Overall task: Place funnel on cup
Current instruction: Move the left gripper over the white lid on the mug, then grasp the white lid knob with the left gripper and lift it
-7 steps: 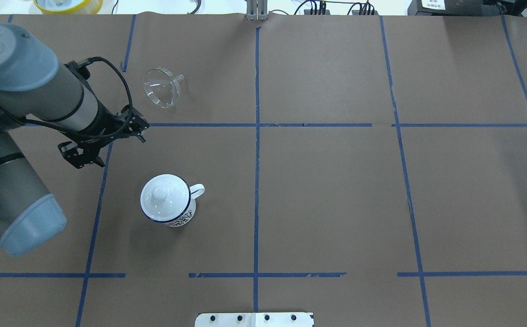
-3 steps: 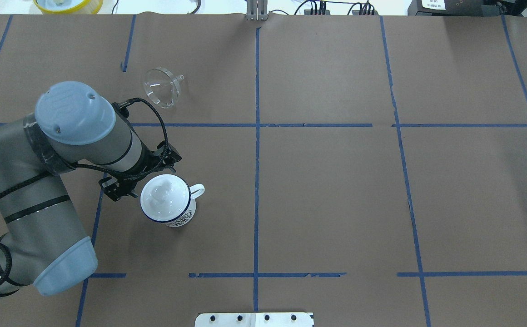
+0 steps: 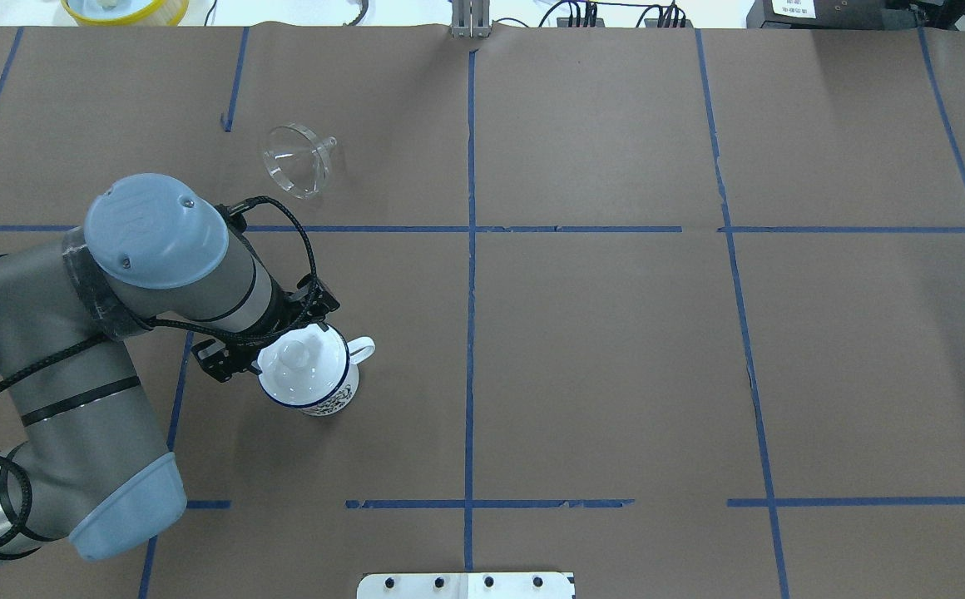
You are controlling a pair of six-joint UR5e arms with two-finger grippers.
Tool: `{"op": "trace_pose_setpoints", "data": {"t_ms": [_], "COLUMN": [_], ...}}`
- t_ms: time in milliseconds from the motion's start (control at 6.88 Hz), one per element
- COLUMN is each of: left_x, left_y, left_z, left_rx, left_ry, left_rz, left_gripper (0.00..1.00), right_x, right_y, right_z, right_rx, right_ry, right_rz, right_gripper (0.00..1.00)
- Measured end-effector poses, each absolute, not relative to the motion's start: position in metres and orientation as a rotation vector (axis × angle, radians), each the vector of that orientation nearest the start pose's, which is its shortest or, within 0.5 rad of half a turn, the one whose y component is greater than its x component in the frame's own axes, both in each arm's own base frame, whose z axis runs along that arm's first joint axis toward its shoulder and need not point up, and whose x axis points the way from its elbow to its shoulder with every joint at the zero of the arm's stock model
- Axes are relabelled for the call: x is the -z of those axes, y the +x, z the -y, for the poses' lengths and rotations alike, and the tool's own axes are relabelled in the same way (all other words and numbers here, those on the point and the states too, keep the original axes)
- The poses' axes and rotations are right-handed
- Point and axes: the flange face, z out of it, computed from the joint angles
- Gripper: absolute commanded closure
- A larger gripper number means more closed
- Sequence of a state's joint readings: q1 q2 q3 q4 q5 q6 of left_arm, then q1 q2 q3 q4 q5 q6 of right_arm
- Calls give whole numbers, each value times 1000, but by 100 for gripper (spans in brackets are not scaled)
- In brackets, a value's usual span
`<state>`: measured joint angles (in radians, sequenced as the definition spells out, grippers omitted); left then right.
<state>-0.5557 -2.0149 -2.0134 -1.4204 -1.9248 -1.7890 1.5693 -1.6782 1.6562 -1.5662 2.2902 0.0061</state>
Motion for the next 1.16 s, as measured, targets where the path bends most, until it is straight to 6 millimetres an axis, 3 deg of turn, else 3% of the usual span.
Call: {"op": "trace_pose_setpoints", "data": {"t_ms": [291,436,582,727,1164], "left_x": [-244,-244,-244,-243,-240], "left_y": [433,436,438,439,437], "left_z": [379,377,374,373,371], "left_rx": [601,602,599,599,602], "left_ry": [-221,-226,-229,-231,-230], "left_rz": [-785,-784,-783,-785,-789], "left_gripper": [17,29,66,96,100], "right_x": [-670,-670,-670,-670,-670], "right_y": [67,67,67,67,67], "right_z": [445,445,445,445,445], "right_rx": [-10,-11,-11,-11,-11], "right_ry": [-19,-19,-19,-20,-20], "right_rz": [719,719,719,719,719], "right_gripper": [0,0,0,0,0]}}
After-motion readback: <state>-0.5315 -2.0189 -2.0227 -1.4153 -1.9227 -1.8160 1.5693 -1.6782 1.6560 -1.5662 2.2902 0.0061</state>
